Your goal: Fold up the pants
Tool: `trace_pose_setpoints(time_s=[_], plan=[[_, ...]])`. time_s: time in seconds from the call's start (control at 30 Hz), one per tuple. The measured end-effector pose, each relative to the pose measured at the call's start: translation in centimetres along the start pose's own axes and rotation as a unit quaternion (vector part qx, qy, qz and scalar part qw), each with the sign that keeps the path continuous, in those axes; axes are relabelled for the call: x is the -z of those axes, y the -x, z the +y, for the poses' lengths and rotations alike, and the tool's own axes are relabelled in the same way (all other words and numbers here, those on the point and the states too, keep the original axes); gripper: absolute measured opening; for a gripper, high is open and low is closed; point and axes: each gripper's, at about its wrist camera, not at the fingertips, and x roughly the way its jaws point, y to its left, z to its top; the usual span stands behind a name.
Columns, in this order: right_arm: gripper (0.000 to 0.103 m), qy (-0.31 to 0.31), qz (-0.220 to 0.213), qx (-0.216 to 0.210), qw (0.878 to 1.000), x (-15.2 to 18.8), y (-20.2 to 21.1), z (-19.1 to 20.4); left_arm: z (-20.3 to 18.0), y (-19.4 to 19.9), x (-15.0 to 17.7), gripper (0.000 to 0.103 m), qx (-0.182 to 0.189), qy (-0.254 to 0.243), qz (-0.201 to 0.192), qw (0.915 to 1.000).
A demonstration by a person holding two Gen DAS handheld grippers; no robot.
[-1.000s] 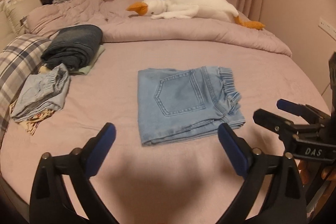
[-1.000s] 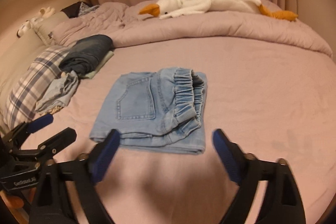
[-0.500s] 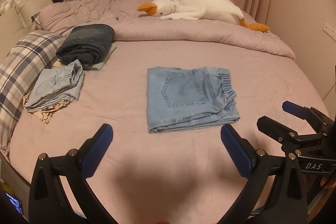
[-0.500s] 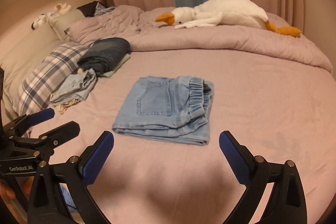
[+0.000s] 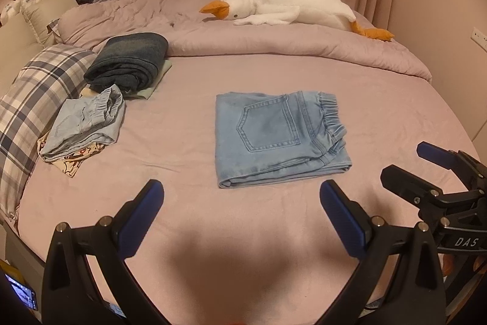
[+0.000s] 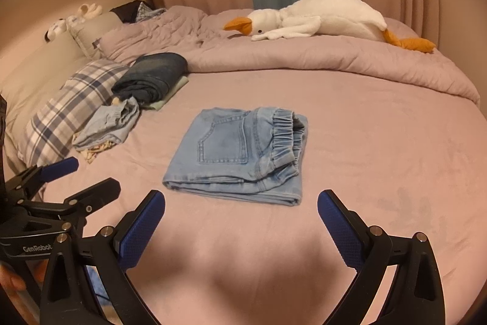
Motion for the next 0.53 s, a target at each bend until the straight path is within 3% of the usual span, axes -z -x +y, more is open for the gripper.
trace_pose_setpoints(time_s=[0.53], plan=[[0.1,0.002,0.004,0.0,1.0,-0.12,-0.1,0.41,-0.01,-0.08,-0.07,0.102,0.001,0.005,-0.001,1.0]])
